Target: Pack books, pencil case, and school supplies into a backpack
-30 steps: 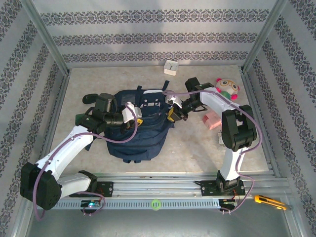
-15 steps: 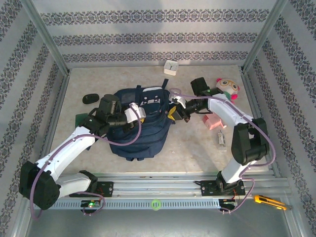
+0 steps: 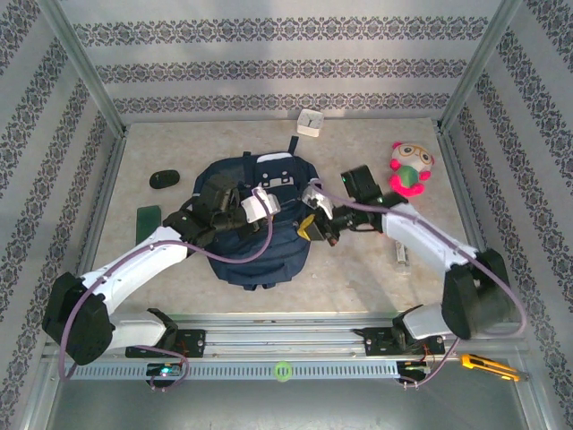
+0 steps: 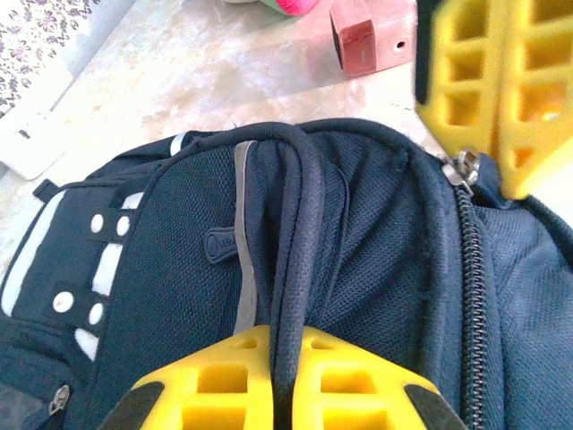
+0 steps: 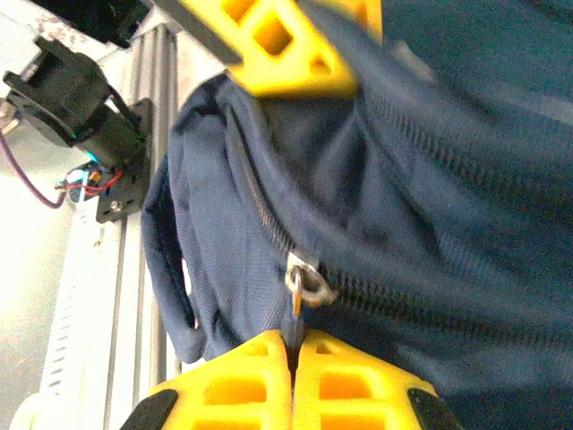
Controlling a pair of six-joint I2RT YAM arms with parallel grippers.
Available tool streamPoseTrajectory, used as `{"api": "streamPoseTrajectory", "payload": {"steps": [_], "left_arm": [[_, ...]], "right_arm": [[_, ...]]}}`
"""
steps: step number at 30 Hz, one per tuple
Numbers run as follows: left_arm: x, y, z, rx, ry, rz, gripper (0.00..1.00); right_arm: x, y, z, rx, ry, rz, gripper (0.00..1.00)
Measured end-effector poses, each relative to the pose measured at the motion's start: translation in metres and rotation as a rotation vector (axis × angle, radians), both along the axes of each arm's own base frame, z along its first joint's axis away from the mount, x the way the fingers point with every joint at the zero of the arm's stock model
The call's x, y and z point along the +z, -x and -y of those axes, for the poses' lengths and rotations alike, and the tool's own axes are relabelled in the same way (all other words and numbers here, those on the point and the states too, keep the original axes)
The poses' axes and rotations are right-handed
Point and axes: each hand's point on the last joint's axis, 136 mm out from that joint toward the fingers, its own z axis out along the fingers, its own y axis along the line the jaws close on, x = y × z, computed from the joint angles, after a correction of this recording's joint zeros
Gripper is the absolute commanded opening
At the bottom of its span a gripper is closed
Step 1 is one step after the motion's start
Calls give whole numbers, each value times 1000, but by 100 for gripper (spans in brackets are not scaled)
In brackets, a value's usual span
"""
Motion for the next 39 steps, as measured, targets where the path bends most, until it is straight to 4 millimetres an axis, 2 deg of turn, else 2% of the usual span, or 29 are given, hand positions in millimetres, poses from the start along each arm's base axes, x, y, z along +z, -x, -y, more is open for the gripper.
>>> {"api": "streamPoseTrajectory", "payload": {"steps": [3, 6, 9, 12, 13, 16, 22, 27, 34, 39], "left_arm": [[-4, 4, 4, -14, 3, -16, 0], [-6, 4, 5, -14, 7, -19, 0], [-6, 4, 6, -14, 17, -18, 0], [-4, 3, 7, -12, 29, -14, 0], [-4, 3, 7, -10, 31, -14, 0], [-3, 2, 7, -1, 33, -14, 0], [-1, -10, 7, 89, 33, 15, 0], [-5, -18, 19, 162, 36, 34, 0], [-29, -29, 35, 265, 65, -28, 0], [-32, -32, 38, 297, 71, -35, 0]], "right_arm": [[-9, 2, 3, -70, -17, -14, 2], [-13, -3, 0, -103, -50, -20, 12], [-11, -7, -4, -122, -85, -13, 19], [-7, -11, -7, -136, -117, 1, 19], [-7, -12, -7, -141, -124, 4, 17], [-6, -14, -8, -158, -139, -6, 0], [0, -19, -4, -255, -142, -17, 0], [10, -11, -10, -339, -130, -2, 0], [-10, -11, -10, -521, -60, -101, 0], [-18, -11, -5, -623, -42, -209, 0]]}}
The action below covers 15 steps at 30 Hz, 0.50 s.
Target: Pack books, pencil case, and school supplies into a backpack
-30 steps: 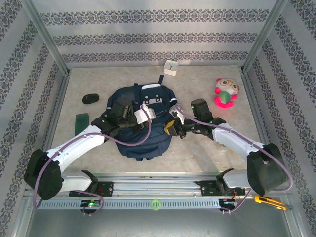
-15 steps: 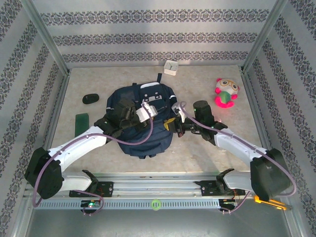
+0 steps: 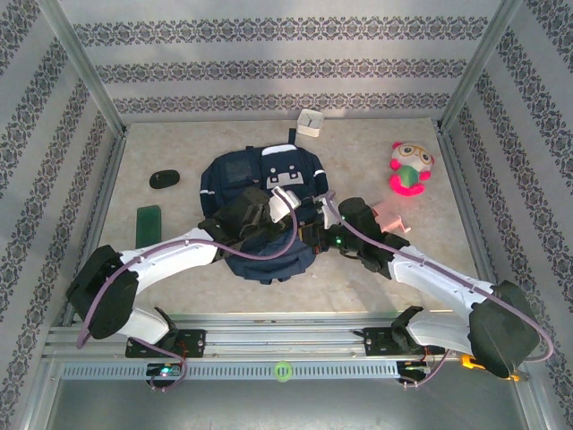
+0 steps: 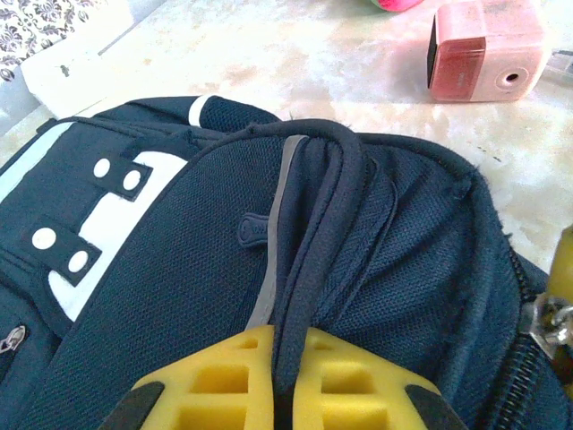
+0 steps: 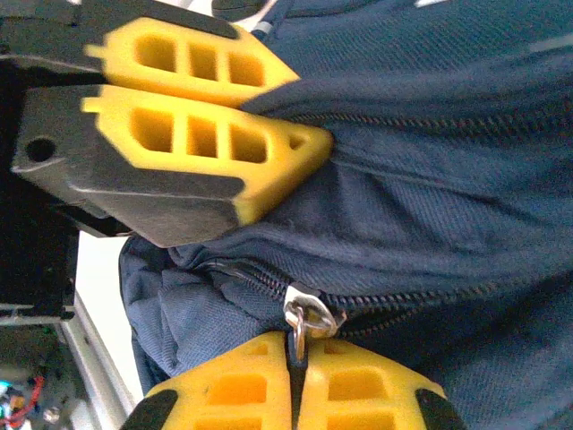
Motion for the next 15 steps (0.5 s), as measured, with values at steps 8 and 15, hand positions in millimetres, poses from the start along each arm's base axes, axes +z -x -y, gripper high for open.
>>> {"api": "streamPoseTrajectory", "payload": {"steps": [8, 15], "left_arm": [[17, 9, 4, -90, -17, 70, 0], [34, 22, -17, -244, -7, 147, 0]], "right_arm": [[11, 11, 13, -31, -19, -90, 33], [44, 25, 22, 37, -128, -155, 62]]}}
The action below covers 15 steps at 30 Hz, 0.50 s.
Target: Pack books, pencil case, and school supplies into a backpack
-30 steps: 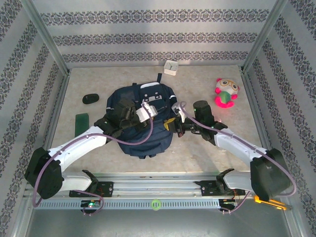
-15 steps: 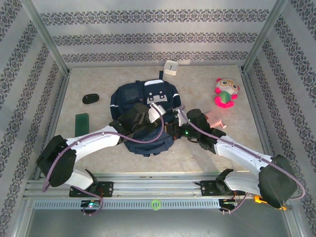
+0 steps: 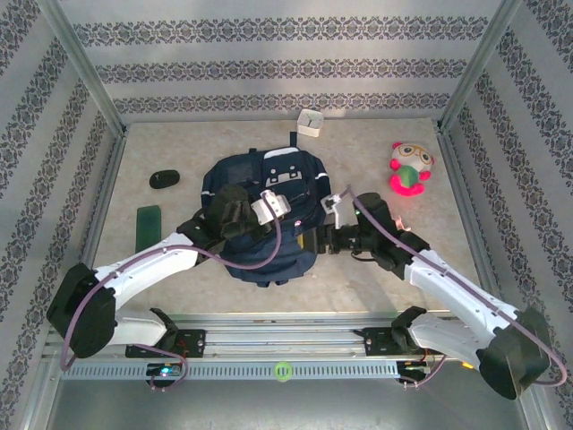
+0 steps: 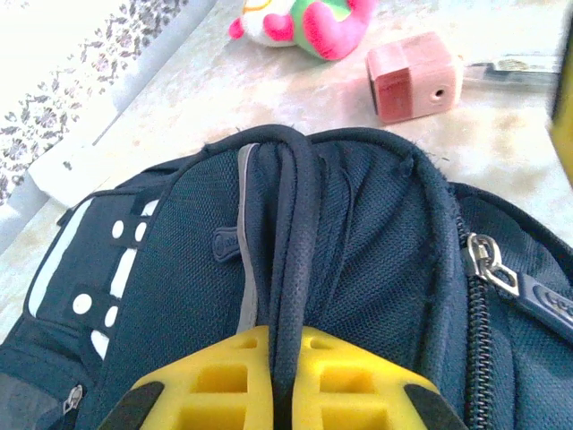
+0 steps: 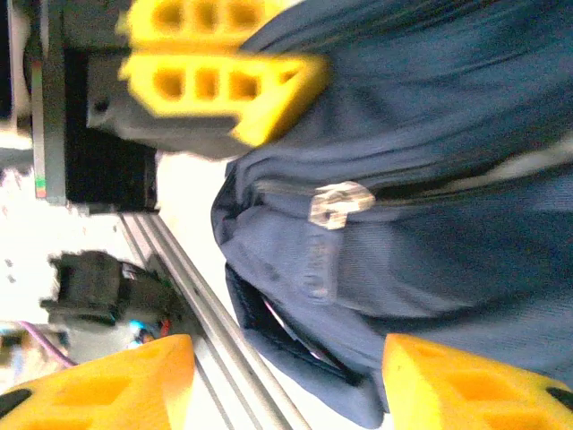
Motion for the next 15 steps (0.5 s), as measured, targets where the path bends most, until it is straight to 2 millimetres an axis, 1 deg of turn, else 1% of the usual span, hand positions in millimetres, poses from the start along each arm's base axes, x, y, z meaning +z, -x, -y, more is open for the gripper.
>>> {"api": "streamPoseTrajectory", "payload": {"steps": [3, 5, 8, 13, 15], "left_arm": [[2, 2, -7, -49, 19, -5, 0], [2, 4, -9, -81, 29, -7, 0], [1, 8, -11, -121, 37, -7, 0], [-7, 18, -10, -175, 37, -18, 0], [-8, 20, -9, -191, 39, -18, 0]], "right_arm": [[11, -20, 21, -117, -66, -44, 64], [15, -29, 27, -173, -120, -80, 65], [16, -35, 23, -204, -205, -151, 65], [9, -50, 9, -240, -294, -300, 65], [8, -52, 3, -244, -320, -330, 64]]}}
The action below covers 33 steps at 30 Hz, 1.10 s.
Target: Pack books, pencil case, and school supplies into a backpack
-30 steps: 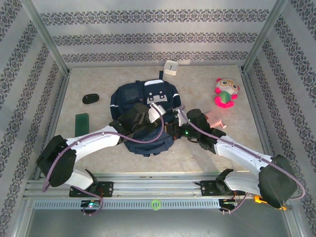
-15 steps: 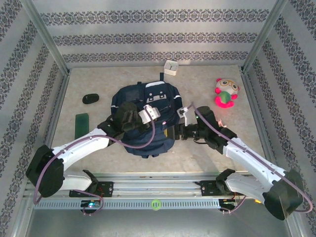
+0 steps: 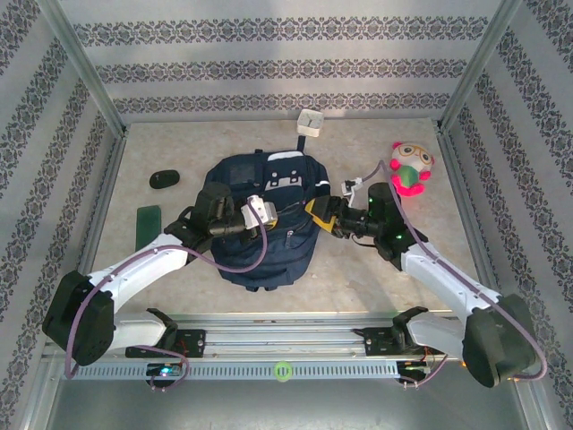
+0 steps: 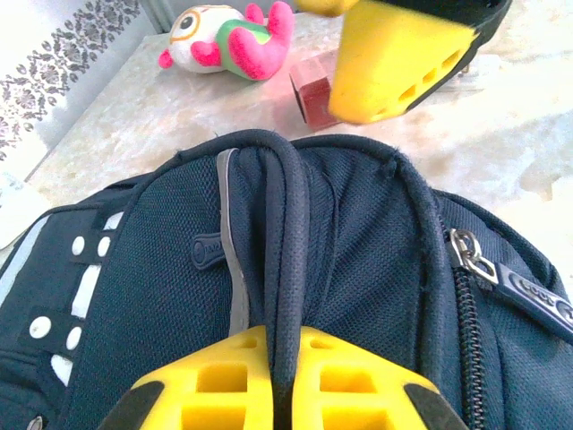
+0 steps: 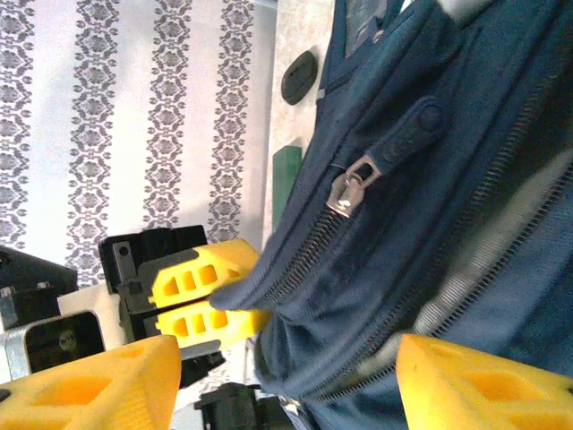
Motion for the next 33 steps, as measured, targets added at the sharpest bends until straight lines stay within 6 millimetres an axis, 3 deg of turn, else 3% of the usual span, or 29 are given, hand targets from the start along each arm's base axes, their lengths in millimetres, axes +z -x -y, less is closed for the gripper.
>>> {"api": "streamPoseTrajectory", "payload": {"steps": [8, 16, 21, 24, 28, 30, 33], "left_arm": [[-1, 3, -2, -20, -9, 25, 0], [-2, 5, -3, -26, -5, 39, 0], [-2, 5, -3, -29, -3, 37, 0], [-3, 3, -5, -21, -4, 37, 0], [-5, 3, -7, -24, -18, 51, 0], [-7, 3, -9, -31, -35, 57, 0], [-13, 5, -12, -38, -69, 60, 0]], "right_arm": [[-6, -8, -21, -23, -68, -84, 68], [-31, -4, -7, -120, -31, -137, 75], [-34, -4, -16, -130, -33, -153, 74], [-29, -12, -24, -136, -56, -152, 67], [-22, -23, -33, -149, -98, -148, 45], [-21, -25, -36, -150, -112, -150, 42], [-24, -25, -41, -146, -123, -167, 24]]}}
